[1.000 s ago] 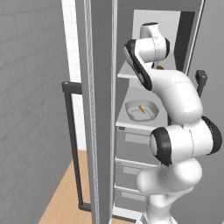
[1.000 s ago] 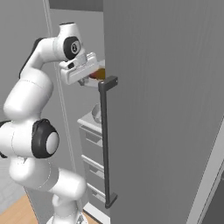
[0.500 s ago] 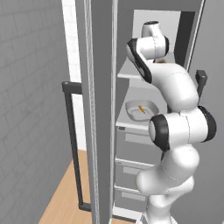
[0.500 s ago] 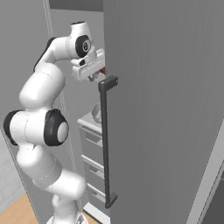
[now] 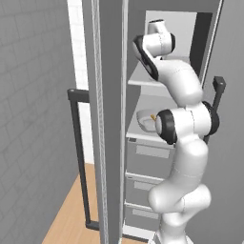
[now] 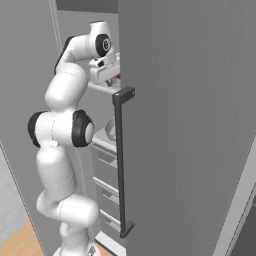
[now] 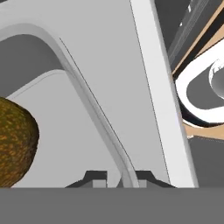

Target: Take the meat container that has the shrimp and place it on the second highest rack of the freezer. Then take the vegetable container that has the tomato and avocado and place it on the highest rack of the freezer.

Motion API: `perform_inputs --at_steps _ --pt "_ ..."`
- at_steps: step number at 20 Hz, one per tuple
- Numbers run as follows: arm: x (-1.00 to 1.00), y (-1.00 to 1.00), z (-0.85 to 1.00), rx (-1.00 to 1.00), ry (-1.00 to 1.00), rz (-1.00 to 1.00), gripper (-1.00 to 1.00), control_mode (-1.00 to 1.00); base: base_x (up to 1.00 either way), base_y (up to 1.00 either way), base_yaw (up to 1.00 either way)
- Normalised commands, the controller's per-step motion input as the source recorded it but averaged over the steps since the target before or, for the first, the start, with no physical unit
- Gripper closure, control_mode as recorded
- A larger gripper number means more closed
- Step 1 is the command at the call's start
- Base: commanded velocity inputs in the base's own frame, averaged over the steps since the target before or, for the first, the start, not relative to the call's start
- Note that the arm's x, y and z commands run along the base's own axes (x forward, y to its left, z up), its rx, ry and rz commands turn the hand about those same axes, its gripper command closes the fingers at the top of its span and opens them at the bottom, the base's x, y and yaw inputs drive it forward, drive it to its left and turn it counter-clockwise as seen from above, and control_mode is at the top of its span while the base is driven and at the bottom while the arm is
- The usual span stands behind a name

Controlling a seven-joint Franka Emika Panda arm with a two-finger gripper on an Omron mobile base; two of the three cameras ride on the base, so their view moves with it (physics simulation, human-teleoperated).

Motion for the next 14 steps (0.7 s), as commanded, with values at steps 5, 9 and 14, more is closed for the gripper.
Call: perform_inputs --at_steps 5,9,14 --pt "0.32 0.0 -0.39 0.0 0.04 0.0 1.0 -1.0 0.0 0.0 0.0" --pt "0.27 0.0 -0.6 0.0 0.0 -0.01 -1.0 -1.0 0.0 0.0 0.0" --pt "-0.07 -0.08 -0.75 0.0 -0.04 0.0 -1.0 -1.0 0.0 0.0 0.0"
